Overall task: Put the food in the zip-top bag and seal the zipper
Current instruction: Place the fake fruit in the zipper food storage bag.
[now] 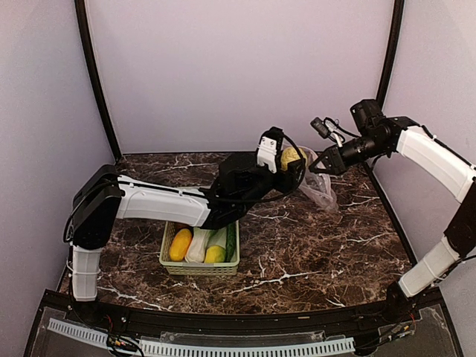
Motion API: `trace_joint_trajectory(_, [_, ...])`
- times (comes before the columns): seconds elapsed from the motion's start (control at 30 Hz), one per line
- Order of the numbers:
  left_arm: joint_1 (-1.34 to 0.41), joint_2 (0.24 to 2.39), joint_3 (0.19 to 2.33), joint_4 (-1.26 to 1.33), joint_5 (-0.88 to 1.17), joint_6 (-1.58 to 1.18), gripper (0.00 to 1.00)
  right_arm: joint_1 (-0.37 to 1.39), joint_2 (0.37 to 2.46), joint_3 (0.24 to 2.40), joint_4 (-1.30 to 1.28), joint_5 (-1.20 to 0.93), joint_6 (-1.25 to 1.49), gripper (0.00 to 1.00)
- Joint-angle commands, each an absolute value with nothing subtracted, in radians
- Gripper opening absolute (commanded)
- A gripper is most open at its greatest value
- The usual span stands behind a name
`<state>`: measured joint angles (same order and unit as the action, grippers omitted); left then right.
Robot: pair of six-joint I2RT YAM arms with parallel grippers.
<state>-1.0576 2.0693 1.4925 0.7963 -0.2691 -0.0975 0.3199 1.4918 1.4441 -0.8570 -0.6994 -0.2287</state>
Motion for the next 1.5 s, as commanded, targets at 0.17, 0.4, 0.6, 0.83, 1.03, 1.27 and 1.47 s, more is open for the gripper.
trace_joint_trajectory(0.17, [-1.055,2.125,1.62,0.612,-0.213,-0.099,0.34,0.317,1.418,1.466,-0.813,-0.689,-0.237,0.0])
trace_joint_trajectory(0.4, [-1.055,2.143,1.736,0.447,-0.196,-0.092,0.63,0.318,1.423,1.467,-0.824,-0.715,-0.241,0.0])
trace_joint_trajectory(0.6, [-1.057,2.123,1.784,0.384,-0.234,-0.069,0.86,0.293,1.426,1.48,-0.828,-0.708,-0.224,0.0])
trace_joint_trajectory(0.83, [-1.057,2.053,1.777,0.401,-0.2,-0.025,0.96,0.262,1.454,1.488,-0.83,-0.735,-0.218,0.0])
trace_joint_trajectory(1.03, [-1.057,1.951,1.705,0.472,-0.141,-0.036,0.99,0.258,1.476,1.484,-0.821,-0.739,-0.214,0.0])
trace_joint_trajectory(1.27, [-1.057,1.872,1.556,0.462,-0.355,-0.305,0.93,0.256,1.503,1.479,-0.806,-0.766,-0.199,0.0])
trace_joint_trajectory(1.47, [-1.057,1.885,1.463,0.404,-0.354,-0.497,0.83,0.257,1.529,1.472,-0.797,-0.765,-0.187,0.0])
